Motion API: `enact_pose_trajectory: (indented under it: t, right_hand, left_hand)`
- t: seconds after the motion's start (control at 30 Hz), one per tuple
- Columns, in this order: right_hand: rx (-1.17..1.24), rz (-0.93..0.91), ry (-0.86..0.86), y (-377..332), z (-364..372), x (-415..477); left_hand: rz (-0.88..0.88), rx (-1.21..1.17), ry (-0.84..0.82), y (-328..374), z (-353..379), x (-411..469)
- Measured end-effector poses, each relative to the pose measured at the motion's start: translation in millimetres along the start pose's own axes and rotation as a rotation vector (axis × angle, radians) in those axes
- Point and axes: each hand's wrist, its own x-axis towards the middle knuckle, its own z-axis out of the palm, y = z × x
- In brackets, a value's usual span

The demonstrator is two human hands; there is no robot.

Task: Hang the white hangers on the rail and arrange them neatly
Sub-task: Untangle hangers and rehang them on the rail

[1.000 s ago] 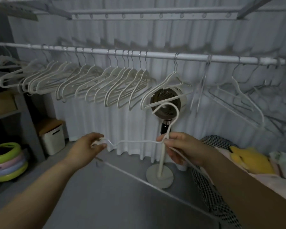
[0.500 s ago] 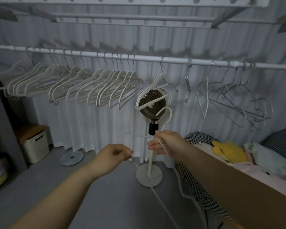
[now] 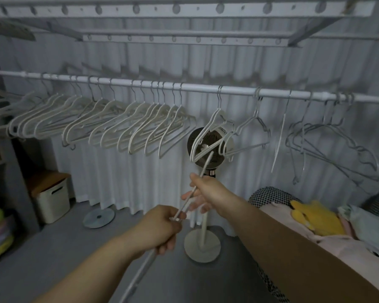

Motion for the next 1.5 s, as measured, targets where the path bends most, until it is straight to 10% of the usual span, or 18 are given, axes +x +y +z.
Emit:
enact_pose_trajectory:
  t: [0.13, 0.33, 0.87, 1.5]
  right_hand:
    - [-0.248, -0.068, 0.157, -14, -46, 12]
    - [0.081, -0.340, 0.537, -40, -107, 41]
    - [0.634, -0.167, 0.322, -67, -145, 151]
    - [0.444, -0.320, 0.287, -17, -254, 92]
  left_hand:
    - [-0.011, 0.030, 0.014, 4, -8, 22]
    - [-0.023, -0.003, 0.020, 17, -15, 54]
    - [-0.014, -0.074, 0.110, 38, -15, 77]
    - [0.105, -0.194, 0.095, 107, 30, 162]
